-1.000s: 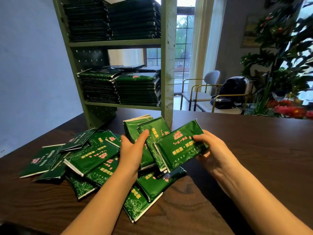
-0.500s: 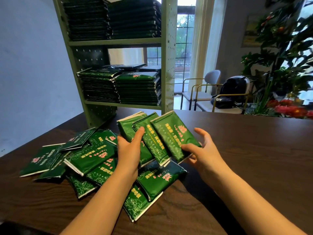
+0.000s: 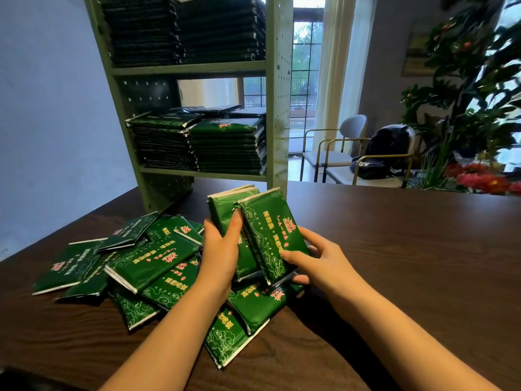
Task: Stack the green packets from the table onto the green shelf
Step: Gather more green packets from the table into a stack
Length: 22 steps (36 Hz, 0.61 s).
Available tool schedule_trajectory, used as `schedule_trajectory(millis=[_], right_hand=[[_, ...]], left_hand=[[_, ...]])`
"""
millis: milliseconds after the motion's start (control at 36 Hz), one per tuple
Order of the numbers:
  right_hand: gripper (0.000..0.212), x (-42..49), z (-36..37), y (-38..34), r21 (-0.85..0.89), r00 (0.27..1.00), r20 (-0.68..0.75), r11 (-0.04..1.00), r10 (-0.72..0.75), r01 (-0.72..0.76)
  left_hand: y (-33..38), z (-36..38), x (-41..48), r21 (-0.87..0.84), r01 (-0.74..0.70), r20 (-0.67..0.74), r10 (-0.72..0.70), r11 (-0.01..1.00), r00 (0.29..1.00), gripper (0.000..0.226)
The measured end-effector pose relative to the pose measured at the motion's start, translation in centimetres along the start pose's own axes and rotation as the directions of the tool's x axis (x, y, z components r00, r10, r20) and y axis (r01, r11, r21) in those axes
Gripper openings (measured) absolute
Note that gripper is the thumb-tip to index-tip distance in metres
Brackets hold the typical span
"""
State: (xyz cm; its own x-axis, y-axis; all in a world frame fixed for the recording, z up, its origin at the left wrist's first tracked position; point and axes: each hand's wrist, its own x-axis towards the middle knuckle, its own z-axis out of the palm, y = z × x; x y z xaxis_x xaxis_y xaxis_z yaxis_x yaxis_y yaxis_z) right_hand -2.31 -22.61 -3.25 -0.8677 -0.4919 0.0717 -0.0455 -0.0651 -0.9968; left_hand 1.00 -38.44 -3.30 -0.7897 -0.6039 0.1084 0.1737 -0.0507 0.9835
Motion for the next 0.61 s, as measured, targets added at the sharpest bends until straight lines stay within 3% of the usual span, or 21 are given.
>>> schedule_trajectory(millis=[222, 333, 389, 500, 611], right_hand=[[0.049, 1.2, -1.5, -1.3, 0.290, 0.962, -0.251, 0.941, -0.103, 0.176], [0.055, 1.4, -2.4, -2.3, 0.493, 0.956, -0.273, 0.838, -0.103, 0.231], [0.056, 1.4, -2.9, -2.5, 0.509, 0.961, -0.262, 0.832, -0.092, 0.219], [0.052, 1.3, -3.2, -2.7, 0.513, 0.969, -0.240, 0.840, -0.056, 0.175], [0.055, 0.9, -3.3, -3.3, 0.403, 0.980, -0.168, 0.901, -0.102, 0.163]], left_hand=[[0.6, -0.3, -0.1, -0.144, 0.206, -0.003, -0.208, 0.968, 0.978, 0.052], [0.5, -0.5, 0.0, -0.097, 0.282, 0.071, -0.276, 0.955, 0.959, 0.056], [0.3, -0.5, -0.1, -0.027, 0.293, 0.136, -0.287, 0.956, 0.948, 0.063], [0.2, -0.3, -0.2, 0.041, 0.301, 0.243, -0.302, 0.953, 0.922, 0.043], [0.3, -0.3, -0.4, 0.075, 0.340, 0.310, -0.346, 0.937, 0.886, 0.042]])
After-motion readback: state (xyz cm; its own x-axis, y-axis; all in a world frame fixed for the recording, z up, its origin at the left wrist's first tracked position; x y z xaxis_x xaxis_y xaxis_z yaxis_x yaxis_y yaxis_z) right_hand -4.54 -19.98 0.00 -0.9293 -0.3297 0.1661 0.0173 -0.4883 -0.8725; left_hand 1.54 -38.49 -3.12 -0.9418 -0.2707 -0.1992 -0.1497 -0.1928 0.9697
